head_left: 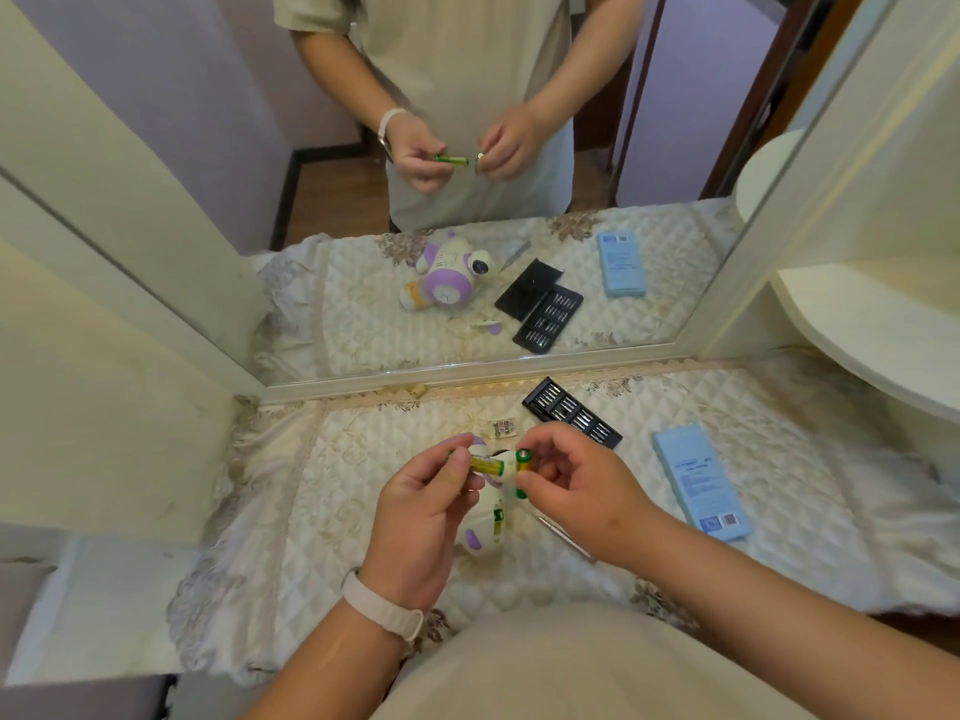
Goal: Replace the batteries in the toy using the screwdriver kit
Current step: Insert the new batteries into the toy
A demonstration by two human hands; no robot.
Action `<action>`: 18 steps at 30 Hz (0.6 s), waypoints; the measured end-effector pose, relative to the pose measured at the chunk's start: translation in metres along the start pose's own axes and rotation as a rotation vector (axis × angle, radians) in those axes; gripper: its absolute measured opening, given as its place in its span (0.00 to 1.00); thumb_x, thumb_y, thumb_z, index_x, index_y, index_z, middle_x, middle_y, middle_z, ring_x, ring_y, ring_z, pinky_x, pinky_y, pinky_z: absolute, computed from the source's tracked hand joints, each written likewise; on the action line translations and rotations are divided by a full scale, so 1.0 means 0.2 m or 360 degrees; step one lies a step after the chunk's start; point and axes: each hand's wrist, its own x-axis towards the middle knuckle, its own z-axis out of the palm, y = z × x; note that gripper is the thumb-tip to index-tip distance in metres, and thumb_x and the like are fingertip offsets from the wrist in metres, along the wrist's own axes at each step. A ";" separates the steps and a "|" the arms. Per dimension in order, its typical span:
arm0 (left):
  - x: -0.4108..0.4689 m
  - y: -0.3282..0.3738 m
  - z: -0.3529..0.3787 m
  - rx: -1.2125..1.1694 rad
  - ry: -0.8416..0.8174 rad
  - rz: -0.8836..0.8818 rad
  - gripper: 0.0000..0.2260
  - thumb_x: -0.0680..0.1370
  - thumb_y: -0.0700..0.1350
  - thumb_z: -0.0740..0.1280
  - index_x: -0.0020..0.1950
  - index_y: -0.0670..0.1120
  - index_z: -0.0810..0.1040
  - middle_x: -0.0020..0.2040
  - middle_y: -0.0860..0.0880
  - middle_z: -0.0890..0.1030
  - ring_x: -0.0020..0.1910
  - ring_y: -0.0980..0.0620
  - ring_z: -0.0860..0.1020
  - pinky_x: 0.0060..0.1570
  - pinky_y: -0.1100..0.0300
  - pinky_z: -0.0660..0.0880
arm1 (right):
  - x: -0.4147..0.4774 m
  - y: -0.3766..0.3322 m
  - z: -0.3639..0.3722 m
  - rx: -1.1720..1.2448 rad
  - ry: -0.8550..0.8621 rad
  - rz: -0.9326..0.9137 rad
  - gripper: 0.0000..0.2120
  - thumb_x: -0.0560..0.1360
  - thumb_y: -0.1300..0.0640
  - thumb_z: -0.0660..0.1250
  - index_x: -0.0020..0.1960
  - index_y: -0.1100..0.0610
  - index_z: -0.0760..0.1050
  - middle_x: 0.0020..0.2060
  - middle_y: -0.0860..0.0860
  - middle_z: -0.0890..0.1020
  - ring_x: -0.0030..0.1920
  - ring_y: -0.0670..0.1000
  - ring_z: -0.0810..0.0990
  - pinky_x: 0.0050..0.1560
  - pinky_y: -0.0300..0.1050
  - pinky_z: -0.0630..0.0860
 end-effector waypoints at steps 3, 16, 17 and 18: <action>0.00 -0.01 0.02 -0.0018 -0.0052 0.0000 0.12 0.69 0.41 0.69 0.51 0.41 0.83 0.38 0.46 0.84 0.34 0.56 0.81 0.34 0.67 0.78 | -0.02 -0.01 -0.03 0.0160 0.0058 -0.0006 0.08 0.73 0.62 0.71 0.47 0.50 0.76 0.40 0.55 0.81 0.39 0.56 0.78 0.46 0.54 0.77; -0.03 -0.05 0.07 0.0189 -0.0191 0.0013 0.10 0.71 0.43 0.70 0.50 0.45 0.85 0.44 0.44 0.83 0.39 0.53 0.79 0.32 0.63 0.72 | -0.07 -0.08 -0.09 0.0282 0.0109 -0.0109 0.12 0.73 0.66 0.71 0.49 0.50 0.77 0.40 0.44 0.82 0.41 0.48 0.81 0.45 0.45 0.79; -0.03 -0.05 0.06 0.0202 -0.0167 0.0032 0.08 0.71 0.43 0.72 0.49 0.46 0.86 0.43 0.44 0.82 0.38 0.54 0.79 0.31 0.62 0.71 | -0.07 -0.08 -0.09 0.0270 0.0123 -0.0105 0.11 0.73 0.66 0.71 0.49 0.51 0.77 0.41 0.45 0.82 0.41 0.48 0.81 0.45 0.45 0.80; -0.02 -0.05 0.05 0.0229 -0.0149 0.0058 0.07 0.72 0.43 0.73 0.48 0.46 0.86 0.42 0.44 0.82 0.37 0.54 0.78 0.31 0.62 0.71 | -0.07 -0.08 -0.09 0.0255 0.0140 -0.0100 0.11 0.73 0.66 0.71 0.49 0.51 0.77 0.41 0.46 0.82 0.41 0.48 0.81 0.45 0.46 0.80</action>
